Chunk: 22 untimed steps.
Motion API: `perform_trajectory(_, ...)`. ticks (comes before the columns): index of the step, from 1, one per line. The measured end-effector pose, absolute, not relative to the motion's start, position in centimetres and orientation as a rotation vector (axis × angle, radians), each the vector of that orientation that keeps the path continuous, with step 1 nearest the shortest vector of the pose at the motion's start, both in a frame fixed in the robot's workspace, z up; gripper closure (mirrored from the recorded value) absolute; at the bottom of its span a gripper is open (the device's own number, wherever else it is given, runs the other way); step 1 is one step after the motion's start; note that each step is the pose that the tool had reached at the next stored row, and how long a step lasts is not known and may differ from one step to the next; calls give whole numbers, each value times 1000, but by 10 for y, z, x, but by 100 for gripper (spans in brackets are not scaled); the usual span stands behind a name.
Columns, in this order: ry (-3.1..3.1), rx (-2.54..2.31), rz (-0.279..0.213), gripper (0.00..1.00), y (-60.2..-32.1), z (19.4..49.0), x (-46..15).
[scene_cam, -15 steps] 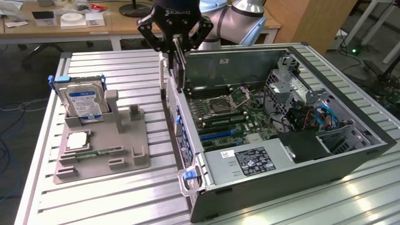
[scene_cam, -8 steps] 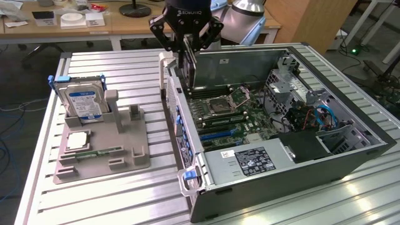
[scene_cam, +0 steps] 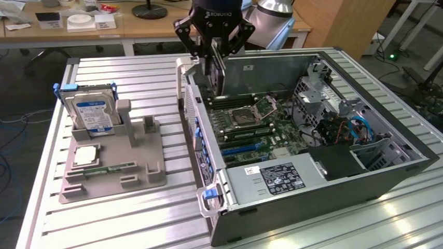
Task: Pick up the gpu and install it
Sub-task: 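Pick up the gpu and move the gpu toward the slot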
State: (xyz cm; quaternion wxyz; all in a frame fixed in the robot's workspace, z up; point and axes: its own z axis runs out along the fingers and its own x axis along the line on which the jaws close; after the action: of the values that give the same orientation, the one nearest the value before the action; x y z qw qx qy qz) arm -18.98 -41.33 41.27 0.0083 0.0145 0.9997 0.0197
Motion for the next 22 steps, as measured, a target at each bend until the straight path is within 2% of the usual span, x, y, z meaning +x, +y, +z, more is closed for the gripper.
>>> perform_trajectory(22, 3124, 45, 62, 72, -413, 412, -148)
